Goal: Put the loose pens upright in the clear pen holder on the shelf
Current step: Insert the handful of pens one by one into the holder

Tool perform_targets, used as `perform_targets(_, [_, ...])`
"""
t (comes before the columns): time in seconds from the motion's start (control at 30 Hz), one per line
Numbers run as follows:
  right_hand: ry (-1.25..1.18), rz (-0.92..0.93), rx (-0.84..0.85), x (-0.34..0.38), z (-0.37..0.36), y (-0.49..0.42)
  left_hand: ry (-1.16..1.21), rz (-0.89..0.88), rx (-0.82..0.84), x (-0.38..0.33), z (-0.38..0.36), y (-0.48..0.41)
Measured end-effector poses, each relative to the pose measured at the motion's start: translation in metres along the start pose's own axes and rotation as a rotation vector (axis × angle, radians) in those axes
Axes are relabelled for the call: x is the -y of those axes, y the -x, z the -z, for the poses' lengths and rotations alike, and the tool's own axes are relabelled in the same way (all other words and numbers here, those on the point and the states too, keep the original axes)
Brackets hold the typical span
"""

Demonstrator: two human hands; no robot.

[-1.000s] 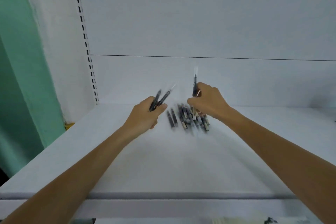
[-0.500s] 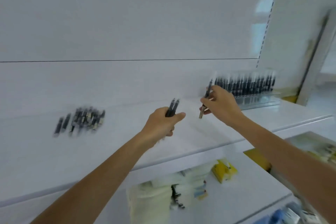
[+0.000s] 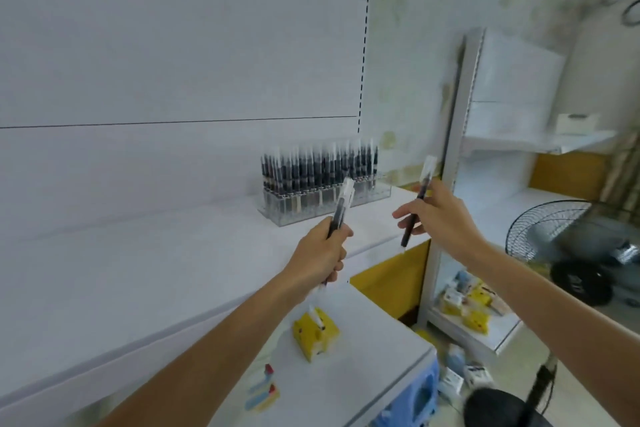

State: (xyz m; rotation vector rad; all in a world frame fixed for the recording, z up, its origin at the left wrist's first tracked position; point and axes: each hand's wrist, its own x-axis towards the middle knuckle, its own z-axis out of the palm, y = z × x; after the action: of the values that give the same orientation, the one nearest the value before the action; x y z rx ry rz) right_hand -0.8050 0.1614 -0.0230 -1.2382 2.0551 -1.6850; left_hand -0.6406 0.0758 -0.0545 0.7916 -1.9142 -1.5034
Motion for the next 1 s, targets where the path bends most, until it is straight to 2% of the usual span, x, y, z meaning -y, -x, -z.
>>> perform_targets(0.13, [-0.069, 0.027, -0.003, -0.01, -0.005, -0.028, -0.046, 0.001, -0.006, -0.002, -0.008, -0.033])
perform_targets(0.3, [0.096, 0.17, -0.024, -0.021, -0.016, -0.079, -0.154, -0.002, -0.021, -0.01, 0.0, -0.081])
perform_targets(0.53, [-0.004, 0.175, 0.041, -0.045, -0.022, -0.147, -0.275, -0.035, -0.116, -0.012, -0.004, -0.127])
perform_targets(0.63, [-0.117, 0.246, 0.045, -0.047, -0.021, -0.18, -0.395, -0.087, -0.2, -0.014, -0.009, -0.145])
perform_targets(0.73, [-0.156, 0.36, 0.064, -0.041, -0.021, -0.21, -0.417, -0.081, -0.285, -0.01, -0.015, -0.159])
perform_targets(0.9, [-0.092, 0.582, 0.087, -0.041, -0.025, -0.246, -0.429, -0.052, -0.409, -0.006, -0.032, -0.172])
perform_targets(1.0, [-0.076, 0.644, 0.166, -0.052, -0.031, -0.256, -0.378, -0.056, -0.488, -0.005, -0.043, -0.173])
